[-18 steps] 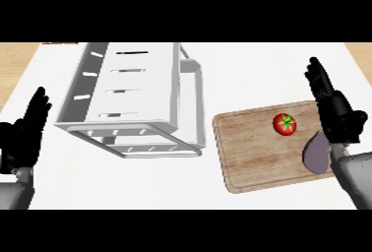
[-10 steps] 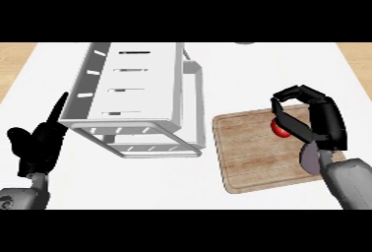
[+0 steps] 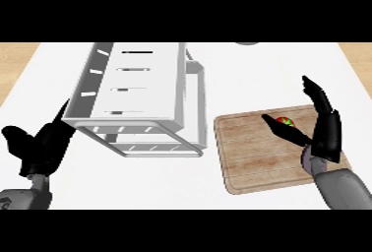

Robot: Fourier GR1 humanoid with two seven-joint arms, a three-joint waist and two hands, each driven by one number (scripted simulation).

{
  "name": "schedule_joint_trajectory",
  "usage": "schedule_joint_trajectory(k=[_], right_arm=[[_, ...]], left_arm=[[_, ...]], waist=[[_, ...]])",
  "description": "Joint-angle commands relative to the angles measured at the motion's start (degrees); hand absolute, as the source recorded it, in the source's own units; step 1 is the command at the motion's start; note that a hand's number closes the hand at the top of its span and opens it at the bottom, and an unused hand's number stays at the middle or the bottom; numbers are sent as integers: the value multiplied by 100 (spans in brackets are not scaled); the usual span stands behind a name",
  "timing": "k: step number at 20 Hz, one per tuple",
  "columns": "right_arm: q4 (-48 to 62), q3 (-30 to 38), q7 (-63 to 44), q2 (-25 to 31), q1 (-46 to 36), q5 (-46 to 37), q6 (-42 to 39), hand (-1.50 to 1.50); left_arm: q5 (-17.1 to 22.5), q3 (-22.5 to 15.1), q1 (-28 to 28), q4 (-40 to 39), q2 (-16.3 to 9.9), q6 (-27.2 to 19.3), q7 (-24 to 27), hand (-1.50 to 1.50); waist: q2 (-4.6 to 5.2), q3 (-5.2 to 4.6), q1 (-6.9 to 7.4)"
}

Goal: Pick the tomato from the cutting board and place it in the tiered basket

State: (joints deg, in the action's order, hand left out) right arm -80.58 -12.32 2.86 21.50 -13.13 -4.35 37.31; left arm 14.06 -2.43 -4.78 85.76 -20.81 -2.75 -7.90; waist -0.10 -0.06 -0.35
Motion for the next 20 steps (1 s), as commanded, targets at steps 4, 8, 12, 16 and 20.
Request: schedule_joint_trajectory(k=[4,8,12,16,20], right_arm=[[-312,-557,-2033,1688,-63,-1591,-566,-150],[-557,-1274,-3086,2267,-123,-1707,-2182,-150],[-1228,-1549,-4313,2523,-529,-1263,-3624,-150],[-2347,-1690,-5793,2303,-853,-1121,-4297,-150],[-1904,-1564,-6466,1447,-1282,-1677,-4329,-150]], left_arm=[[22,21,212,72,-54,85,-60,0],[-3,-24,194,164,-24,70,-66,0],[-71,-86,165,423,22,-65,-231,0],[-107,-161,111,200,198,-1,-141,0],[-40,28,187,479,139,106,-399,0]], waist=[[-49,-46,-38],[-53,-68,54],[-52,-34,124],[-23,-11,9],[3,3,74]])
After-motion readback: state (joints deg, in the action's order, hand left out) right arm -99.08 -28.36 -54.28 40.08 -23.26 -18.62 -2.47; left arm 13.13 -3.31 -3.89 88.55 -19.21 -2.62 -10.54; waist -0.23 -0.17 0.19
